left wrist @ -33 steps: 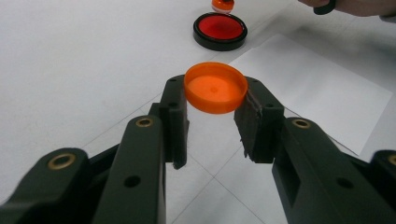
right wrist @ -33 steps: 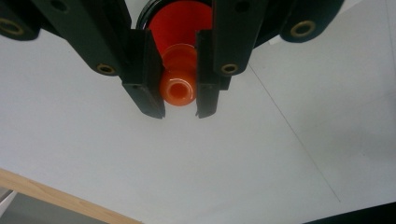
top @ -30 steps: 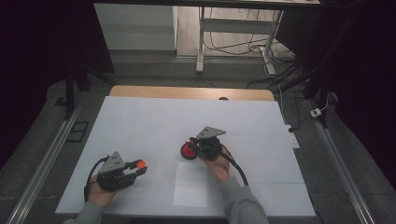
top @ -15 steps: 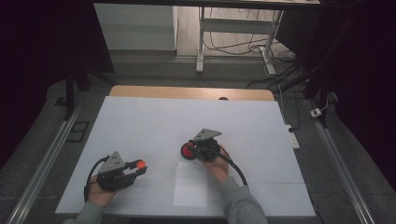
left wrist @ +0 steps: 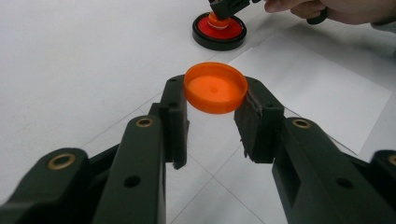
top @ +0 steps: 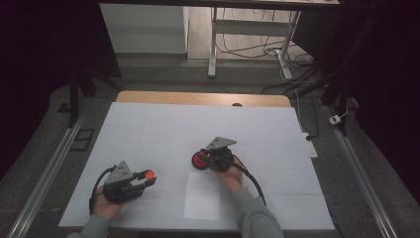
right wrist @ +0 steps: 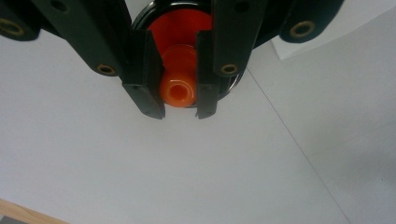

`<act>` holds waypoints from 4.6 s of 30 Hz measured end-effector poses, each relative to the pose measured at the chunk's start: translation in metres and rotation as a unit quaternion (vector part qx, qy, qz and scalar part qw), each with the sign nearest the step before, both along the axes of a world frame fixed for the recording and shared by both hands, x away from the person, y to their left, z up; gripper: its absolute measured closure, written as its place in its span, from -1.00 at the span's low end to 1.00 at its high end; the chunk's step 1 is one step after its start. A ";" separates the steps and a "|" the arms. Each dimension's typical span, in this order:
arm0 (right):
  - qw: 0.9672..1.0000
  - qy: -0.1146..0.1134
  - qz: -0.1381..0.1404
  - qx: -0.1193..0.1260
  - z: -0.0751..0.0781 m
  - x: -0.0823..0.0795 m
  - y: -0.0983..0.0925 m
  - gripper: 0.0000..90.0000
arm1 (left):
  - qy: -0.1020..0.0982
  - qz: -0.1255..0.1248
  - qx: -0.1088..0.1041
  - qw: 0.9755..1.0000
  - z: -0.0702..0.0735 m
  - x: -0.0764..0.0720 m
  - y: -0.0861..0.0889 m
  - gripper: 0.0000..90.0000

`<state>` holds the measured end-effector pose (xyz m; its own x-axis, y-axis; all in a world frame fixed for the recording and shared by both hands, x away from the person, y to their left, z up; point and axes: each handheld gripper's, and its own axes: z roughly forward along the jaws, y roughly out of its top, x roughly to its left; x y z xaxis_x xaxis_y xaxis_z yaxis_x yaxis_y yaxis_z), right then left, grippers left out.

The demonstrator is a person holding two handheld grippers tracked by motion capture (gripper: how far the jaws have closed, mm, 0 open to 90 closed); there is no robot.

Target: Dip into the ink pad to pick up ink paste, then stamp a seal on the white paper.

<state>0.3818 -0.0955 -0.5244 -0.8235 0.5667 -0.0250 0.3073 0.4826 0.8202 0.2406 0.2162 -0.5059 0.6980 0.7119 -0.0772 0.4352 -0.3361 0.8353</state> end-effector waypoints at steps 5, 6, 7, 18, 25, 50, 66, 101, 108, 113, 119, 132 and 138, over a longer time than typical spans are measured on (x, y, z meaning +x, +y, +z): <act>1.000 0.000 -0.001 0.002 -0.001 0.000 0.000 0.62 | 0.000 0.000 0.000 1.000 0.000 0.000 0.000 0.45; 1.000 -0.001 0.000 0.000 0.000 0.000 0.000 0.62 | -0.001 0.000 0.000 1.000 0.000 0.000 0.000 0.45; 1.000 -0.003 0.000 -0.002 0.000 0.000 0.000 0.62 | -0.001 0.000 0.000 1.000 0.000 0.000 0.000 0.45; 1.000 -0.005 -0.003 -0.002 -0.001 -0.002 0.001 0.62 | -0.001 0.002 -0.001 1.000 0.000 0.000 0.001 0.45; 1.000 0.002 -0.005 0.005 -0.001 -0.001 0.000 0.61 | -0.001 0.004 -0.001 1.000 0.000 0.001 0.002 0.45; 0.998 -0.010 -0.003 0.058 0.027 -0.008 -0.015 0.61 | -0.003 0.009 -0.003 1.000 0.001 0.001 0.004 0.45; 0.997 -0.016 0.002 0.077 0.037 -0.023 -0.036 0.60 | -0.003 0.010 -0.002 1.000 0.000 0.002 0.005 0.45; 0.995 -0.023 0.045 0.089 0.041 -0.057 -0.056 0.60 | -0.007 0.013 -0.005 1.000 0.001 0.001 0.006 0.45; 0.994 -0.025 0.047 0.091 0.043 -0.061 -0.058 0.60 | -0.007 0.013 -0.005 1.000 0.001 0.001 0.006 0.45; 0.994 -0.026 0.051 0.089 0.043 -0.063 -0.058 0.60 | -0.007 0.012 -0.004 1.000 0.001 0.001 0.005 0.45; 0.994 -0.025 0.052 0.088 0.043 -0.065 -0.058 0.60 | -0.008 0.013 -0.005 1.000 0.001 0.001 0.005 0.45; 0.995 -0.016 0.069 0.076 0.038 -0.072 -0.051 0.60 | -0.010 0.012 -0.005 1.000 0.002 0.002 0.005 0.45; 0.994 -0.015 0.079 0.073 0.036 -0.077 -0.048 0.60 | -0.009 0.011 -0.005 1.000 0.002 0.001 0.004 0.45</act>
